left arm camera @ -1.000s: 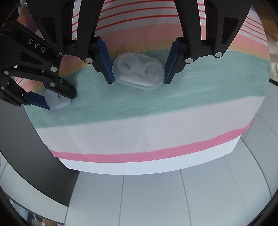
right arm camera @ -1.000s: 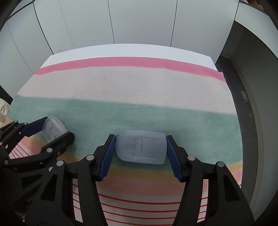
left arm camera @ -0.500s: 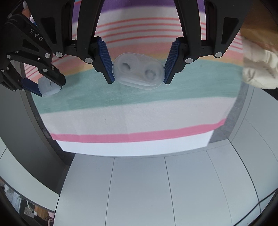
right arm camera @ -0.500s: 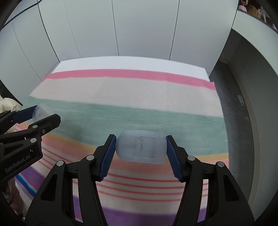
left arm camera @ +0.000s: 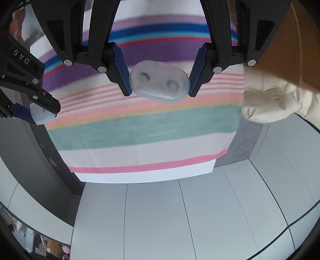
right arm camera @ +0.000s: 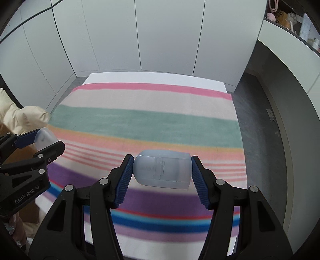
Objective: Organize objects
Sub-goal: 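Carry the blue case with the right tool while the left tool carries the lens case over the box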
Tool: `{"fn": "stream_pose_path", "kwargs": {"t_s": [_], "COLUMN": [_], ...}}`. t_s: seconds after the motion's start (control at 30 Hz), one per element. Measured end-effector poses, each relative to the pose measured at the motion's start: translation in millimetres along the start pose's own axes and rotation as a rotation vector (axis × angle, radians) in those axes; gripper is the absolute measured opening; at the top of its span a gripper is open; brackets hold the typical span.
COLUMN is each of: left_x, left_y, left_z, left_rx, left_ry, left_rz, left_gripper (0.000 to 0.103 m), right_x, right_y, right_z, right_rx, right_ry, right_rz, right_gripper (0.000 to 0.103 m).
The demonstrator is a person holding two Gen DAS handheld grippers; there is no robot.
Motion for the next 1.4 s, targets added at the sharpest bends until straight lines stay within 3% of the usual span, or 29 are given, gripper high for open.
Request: {"fn": "stream_pose_path", "kwargs": {"t_s": [0.33,0.63,1.0,1.4], "left_x": [20.0,42.3,98.4,179.5], "left_y": [27.4,101.4,236.1,358.1], "left_z": [-67.0,-104.2,-142.7,-160.9], "left_rx": [-0.007,-0.079,-0.196,-0.366], "left_ry": [-0.05,-0.084,-0.094,-0.028], "left_rz": [-0.028,-0.145,-0.347,-0.497], "left_gripper": [0.059,0.059,0.059,0.059], "right_x": [27.2,20.8,16.6,51.5], "right_y": [24.5,89.6,231.1,410.8], "right_z": [-58.1,-93.1,-119.5,-132.6], "right_rx": [-0.015,-0.06,-0.165,-0.311], "right_ry": [-0.025,-0.061,-0.093,-0.078], "right_rz": [-0.017,-0.095,-0.279,-0.522], "right_gripper": [0.06,0.06,0.06,0.06]}}
Point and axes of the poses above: each gripper's, at about its wrist camera, not at the fingertips, and z roughly the way its jaws point, y to its left, x to its underside, the point moved 3 cm from there along z, roughly the way its jaws point, and after that the axes turned 2 degrees about -y, right-handed, at the moved point
